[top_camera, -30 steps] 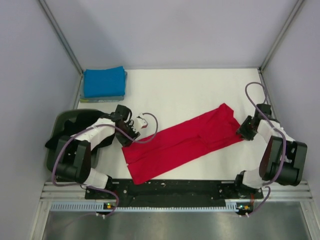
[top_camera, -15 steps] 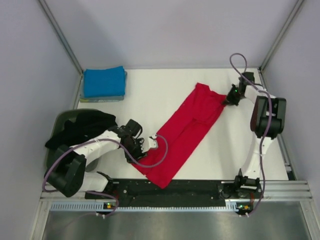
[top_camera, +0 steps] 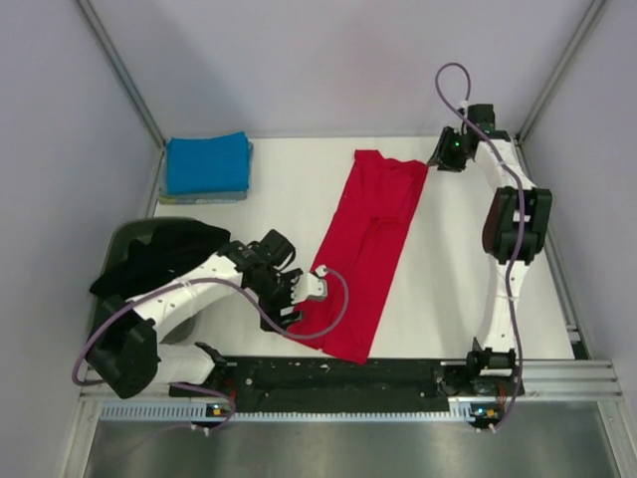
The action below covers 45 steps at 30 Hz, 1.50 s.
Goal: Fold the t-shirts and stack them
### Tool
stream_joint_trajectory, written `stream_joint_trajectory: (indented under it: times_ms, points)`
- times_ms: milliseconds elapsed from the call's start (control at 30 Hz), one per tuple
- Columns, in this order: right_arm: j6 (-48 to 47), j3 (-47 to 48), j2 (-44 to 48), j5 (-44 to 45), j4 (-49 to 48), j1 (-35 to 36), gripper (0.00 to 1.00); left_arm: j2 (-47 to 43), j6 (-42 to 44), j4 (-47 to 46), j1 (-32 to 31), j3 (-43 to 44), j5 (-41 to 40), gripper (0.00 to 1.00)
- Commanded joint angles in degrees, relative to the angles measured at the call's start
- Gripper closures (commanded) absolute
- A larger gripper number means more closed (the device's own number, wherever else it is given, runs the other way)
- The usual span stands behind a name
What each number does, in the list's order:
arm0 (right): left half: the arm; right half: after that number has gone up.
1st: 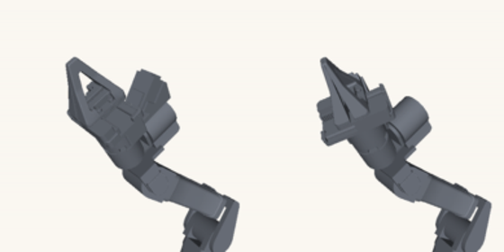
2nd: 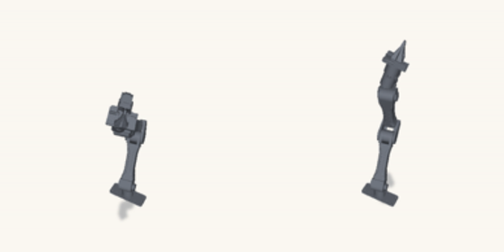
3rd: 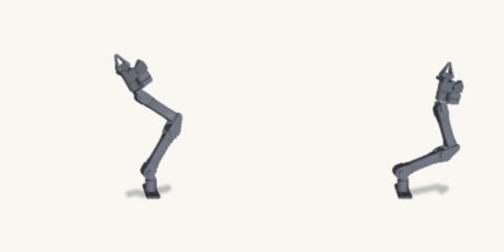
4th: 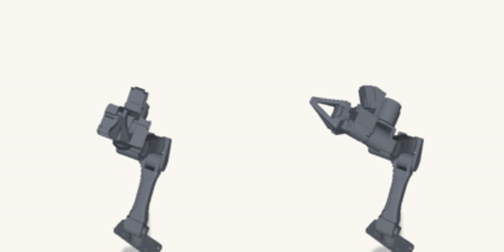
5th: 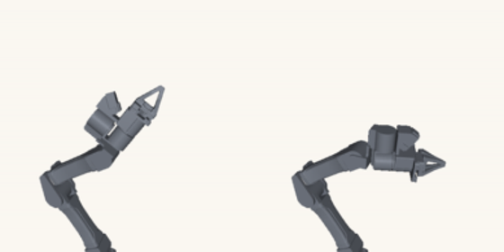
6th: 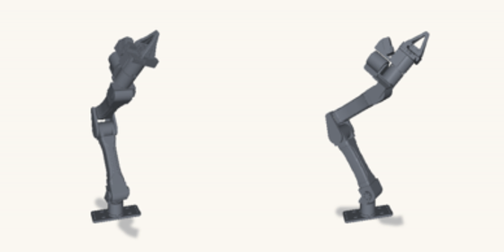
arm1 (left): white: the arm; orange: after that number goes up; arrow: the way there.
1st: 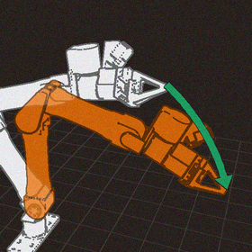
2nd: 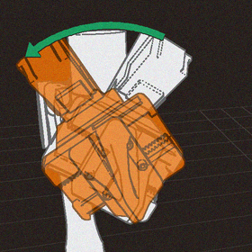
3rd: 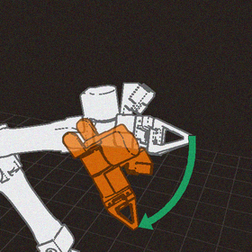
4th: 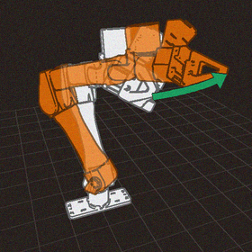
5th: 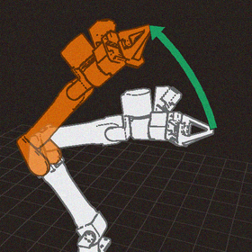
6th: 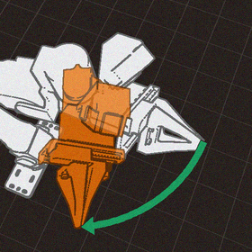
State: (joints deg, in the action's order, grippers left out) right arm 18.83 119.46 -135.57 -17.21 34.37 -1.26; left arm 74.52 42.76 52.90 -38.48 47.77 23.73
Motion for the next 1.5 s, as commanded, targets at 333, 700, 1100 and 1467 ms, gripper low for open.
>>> stream_joint_trajectory:
  times_ms: [333, 700, 1100, 1467]
  points:
    - [-29.09, -57.90, 62.85, -16.88, -21.97, 16.79, 0.55, -4.47, 8.65, -11.58, -4.32, -7.07, 4.05, 0.05]
    - [-55.30, -84.20, 82.83, -20.26, -15.92, 45.88, 0.50, -4.21, 7.95, -19.59, -9.76, -14.45, -0.08, 0.34]
    - [-54.24, -92.83, 76.07, 1.12, -20.75, 72.97, 0.50, -4.11, 2.94, -20.48, -16.01, -17.09, -4.04, 0.74]
    - [-61.01, -91.60, 68.69, 2.80, -16.80, 75.70, 0.48, -6.75, -0.75, -22.14, -16.72, -17.45, -5.01, 1.00]
